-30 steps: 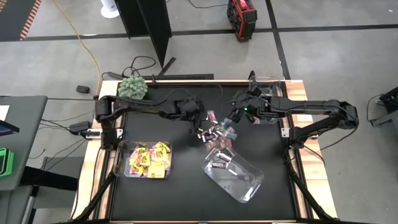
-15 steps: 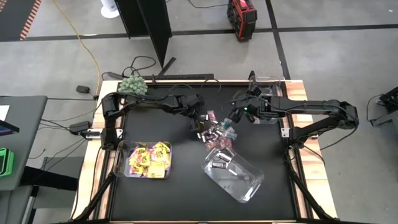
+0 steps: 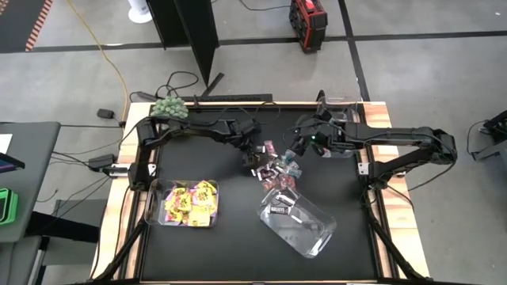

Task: Sort candy
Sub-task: Put the brown candy in the bottom right transparent container

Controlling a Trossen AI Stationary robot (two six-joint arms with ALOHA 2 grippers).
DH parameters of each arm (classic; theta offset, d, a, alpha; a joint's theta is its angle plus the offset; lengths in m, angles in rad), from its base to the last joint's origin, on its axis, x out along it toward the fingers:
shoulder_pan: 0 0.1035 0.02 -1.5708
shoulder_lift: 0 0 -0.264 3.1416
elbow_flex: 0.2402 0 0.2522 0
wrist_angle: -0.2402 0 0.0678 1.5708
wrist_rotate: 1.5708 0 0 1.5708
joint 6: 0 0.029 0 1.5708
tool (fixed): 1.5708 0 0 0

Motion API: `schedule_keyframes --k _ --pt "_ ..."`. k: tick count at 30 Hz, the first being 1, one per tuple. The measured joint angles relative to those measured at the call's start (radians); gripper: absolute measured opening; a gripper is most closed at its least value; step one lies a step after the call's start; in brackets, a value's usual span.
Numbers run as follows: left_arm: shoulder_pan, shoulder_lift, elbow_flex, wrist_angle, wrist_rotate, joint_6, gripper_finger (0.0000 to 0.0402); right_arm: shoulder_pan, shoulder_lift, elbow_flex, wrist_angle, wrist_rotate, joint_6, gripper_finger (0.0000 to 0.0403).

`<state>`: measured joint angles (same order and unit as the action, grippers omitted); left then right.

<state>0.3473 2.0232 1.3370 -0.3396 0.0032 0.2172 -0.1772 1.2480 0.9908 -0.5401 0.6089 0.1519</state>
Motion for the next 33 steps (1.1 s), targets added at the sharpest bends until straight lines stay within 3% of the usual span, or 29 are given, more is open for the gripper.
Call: schedule_keyframes --k 9,21,33 --pt "0.001 0.055 0.052 -0.012 0.004 0.007 0.0235 -0.004 0.0 0.0 0.001 -0.002 -0.005 0.0274" --pt "-0.001 0.066 0.051 -0.016 -0.004 0.014 0.0083 -0.008 0.0 0.0 0.003 -0.008 -0.011 0.0274" --pt "-0.02 -0.014 0.043 -0.06 -0.024 0.018 0.0084 -0.008 0.0 0.0 0.002 -0.008 -0.012 0.0274"
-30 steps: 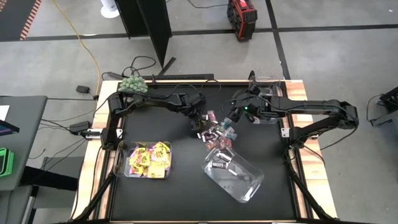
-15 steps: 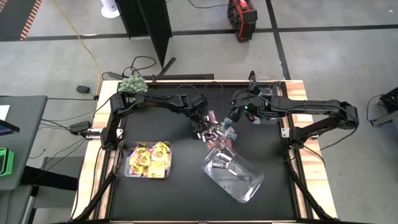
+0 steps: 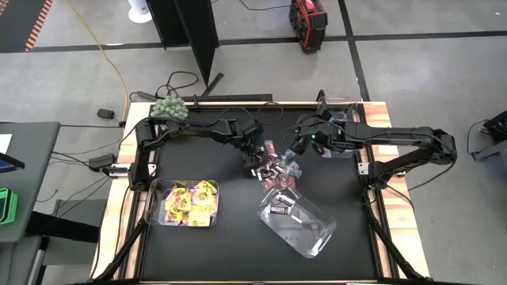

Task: Sort candy
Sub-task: Put the brown candy in the bottom right transparent container

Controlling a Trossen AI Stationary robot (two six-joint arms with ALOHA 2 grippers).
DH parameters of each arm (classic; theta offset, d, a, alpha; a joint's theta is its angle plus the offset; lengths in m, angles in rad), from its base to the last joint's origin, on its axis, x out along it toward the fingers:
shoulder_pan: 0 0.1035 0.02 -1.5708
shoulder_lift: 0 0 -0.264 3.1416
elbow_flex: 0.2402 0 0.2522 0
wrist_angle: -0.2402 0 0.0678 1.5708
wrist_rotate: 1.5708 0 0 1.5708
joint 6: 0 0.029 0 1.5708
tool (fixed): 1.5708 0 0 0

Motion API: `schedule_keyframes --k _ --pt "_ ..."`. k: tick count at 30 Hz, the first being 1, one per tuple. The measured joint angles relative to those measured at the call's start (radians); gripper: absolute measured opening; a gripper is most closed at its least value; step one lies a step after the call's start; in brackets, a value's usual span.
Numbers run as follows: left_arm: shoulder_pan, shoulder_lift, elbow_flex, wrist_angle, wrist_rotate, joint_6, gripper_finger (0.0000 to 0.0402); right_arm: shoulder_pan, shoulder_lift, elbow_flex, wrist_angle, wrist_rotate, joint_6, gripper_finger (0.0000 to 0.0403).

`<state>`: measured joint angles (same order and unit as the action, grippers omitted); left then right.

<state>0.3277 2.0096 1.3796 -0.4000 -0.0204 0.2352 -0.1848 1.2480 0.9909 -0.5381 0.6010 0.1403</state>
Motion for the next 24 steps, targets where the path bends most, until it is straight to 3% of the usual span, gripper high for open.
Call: schedule_keyframes --k 4,9,14,18,24 --pt "-0.008 -0.069 0.001 -0.023 0.002 0.003 0.0073 0.0 0.0 0.0 0.0 0.0 0.0 0.0274" --pt "-0.034 -0.149 0.002 -0.045 0.008 0.015 0.0024 0.0 0.0 0.0 0.0 0.0 0.0 0.0274" --pt "-0.06 -0.145 0.004 -0.055 -0.013 0.047 0.0006 0.002 0.0 0.0 0.0 0.0 0.0 0.0274" --pt "-0.07 -0.073 0.003 -0.076 -0.047 0.028 0.0058 0.005 0.0 0.0 0.0 0.0 0.001 0.0274" --pt "-0.067 0.015 0.003 -0.038 -0.134 0.005 0.0181 0.016 0.0 0.0 0.0 0.0 0.001 0.0274"
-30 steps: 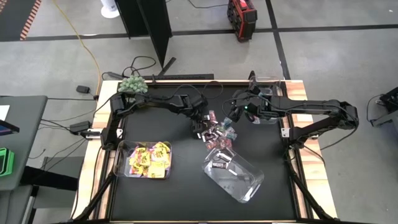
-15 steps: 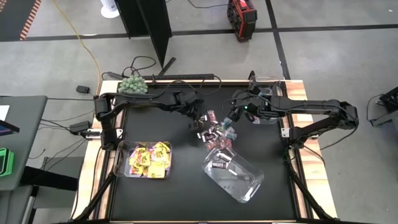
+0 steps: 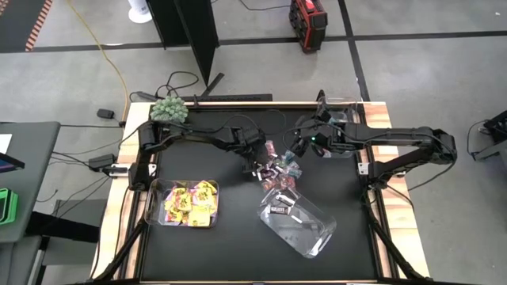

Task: Sort candy
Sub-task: Put the brown candy in the bottom right transparent container

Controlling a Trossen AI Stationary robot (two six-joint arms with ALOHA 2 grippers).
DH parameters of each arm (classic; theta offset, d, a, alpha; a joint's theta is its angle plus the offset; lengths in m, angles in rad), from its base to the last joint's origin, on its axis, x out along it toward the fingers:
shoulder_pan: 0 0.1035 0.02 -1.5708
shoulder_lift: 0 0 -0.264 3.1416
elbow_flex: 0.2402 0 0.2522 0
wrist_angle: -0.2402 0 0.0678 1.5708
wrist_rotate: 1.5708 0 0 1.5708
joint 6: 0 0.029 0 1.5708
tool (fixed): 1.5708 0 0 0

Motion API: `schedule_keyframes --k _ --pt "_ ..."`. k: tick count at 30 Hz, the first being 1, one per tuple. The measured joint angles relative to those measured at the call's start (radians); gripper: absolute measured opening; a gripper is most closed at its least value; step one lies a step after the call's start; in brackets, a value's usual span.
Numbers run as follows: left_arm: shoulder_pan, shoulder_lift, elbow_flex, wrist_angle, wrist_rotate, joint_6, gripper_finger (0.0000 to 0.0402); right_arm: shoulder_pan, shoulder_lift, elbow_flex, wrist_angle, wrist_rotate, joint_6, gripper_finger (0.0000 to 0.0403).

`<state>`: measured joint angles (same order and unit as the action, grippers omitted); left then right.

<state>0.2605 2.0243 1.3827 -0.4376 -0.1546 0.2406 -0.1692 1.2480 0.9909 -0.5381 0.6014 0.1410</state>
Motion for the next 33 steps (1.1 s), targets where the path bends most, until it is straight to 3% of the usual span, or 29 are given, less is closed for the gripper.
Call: schedule_keyframes --k 5,10,14,25,30,33 --pt "0.019 0.021 0.002 0.016 0.006 0.001 0.0248 -0.001 0.0 0.0 0.0 0.0 0.0 0.0274" --pt "0.043 0.034 0.004 0.022 0.06 -0.001 0.0249 -0.001 0.0 0.0 0.0 0.0 0.0 0.0274" --pt "0.058 0.036 0.004 0.024 0.108 -0.001 0.0211 -0.001 0.0 0.0 0.0 0.0 0.0 0.0274" --pt "0.083 0.039 0.003 0.04 0.15 -0.025 0.0059 -0.001 0.0 0.0 0.0 0.0 -0.001 0.0274" --pt "0.083 0.039 0.003 0.039 0.149 -0.025 0.002 -0.001 0.0 0.0 0.0 0.0 -0.001 0.0274" --pt "0.083 0.039 0.003 0.038 0.149 -0.024 0.0018 -0.001 0.0 0.0 0.0 0.0 -0.003 0.0274"
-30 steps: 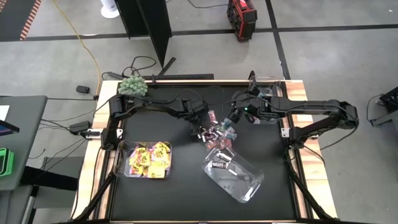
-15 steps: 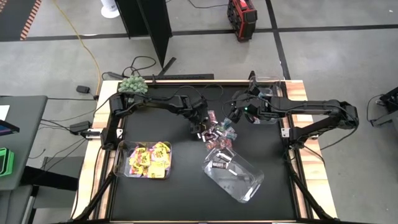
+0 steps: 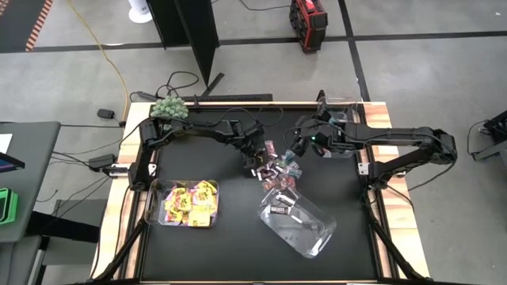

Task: Sort candy
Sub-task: Put the brown candy in the bottom right transparent container

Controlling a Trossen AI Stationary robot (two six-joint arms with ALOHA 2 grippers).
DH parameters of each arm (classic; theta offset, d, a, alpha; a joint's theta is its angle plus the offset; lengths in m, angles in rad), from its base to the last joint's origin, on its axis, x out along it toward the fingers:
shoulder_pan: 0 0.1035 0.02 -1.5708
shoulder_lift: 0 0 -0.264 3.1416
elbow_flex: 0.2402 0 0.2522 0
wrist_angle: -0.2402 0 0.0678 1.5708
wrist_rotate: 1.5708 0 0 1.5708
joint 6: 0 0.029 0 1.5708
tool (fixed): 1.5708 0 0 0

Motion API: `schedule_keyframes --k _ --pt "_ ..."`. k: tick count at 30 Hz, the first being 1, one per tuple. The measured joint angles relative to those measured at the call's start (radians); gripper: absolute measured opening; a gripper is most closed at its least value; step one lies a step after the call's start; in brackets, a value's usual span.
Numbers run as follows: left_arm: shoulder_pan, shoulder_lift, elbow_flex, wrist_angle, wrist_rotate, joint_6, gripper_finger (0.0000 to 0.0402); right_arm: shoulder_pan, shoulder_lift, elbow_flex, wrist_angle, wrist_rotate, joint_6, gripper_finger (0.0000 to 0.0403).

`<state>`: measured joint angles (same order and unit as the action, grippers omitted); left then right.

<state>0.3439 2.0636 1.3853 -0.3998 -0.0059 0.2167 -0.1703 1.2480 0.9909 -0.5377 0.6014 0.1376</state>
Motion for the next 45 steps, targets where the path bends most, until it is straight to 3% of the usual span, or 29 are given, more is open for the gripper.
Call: schedule_keyframes --k 7,14,21,29,33,39,45 --pt "-0.014 -0.027 -0.004 -0.013 -0.014 0.008 0.002 0.0 0.0 0.0 0.0 0.0 0.0 0.0274" --pt "-0.061 -0.157 -0.004 -0.013 -0.017 0.027 0.0019 0.0 0.0 0.0 0.0 0.0 -0.005 0.0274" --pt "-0.18 -0.25 -0.002 -0.004 0.126 0.127 0.0019 0.0 0.0 0.0 0.001 0.001 -0.015 0.0274" --pt "-0.338 -0.263 -0.002 0.049 0.271 0.262 0.0019 0.0 0.0 0.0 0.003 0.001 -0.015 0.0274" --pt "-0.395 -0.262 -0.002 0.118 0.294 0.273 0.0021 0.0 0.0 0.0 0.01 0.001 -0.015 0.0274" --pt "-0.423 -0.224 -0.001 0.228 0.289 0.211 0.0066 0.0 0.0 0.0 0.016 0.001 -0.015 0.0274" --pt "-0.418 -0.136 -0.002 0.255 0.209 0.118 0.0152 0.004 0.0 0.0 0.014 0.002 -0.015 0.0274"
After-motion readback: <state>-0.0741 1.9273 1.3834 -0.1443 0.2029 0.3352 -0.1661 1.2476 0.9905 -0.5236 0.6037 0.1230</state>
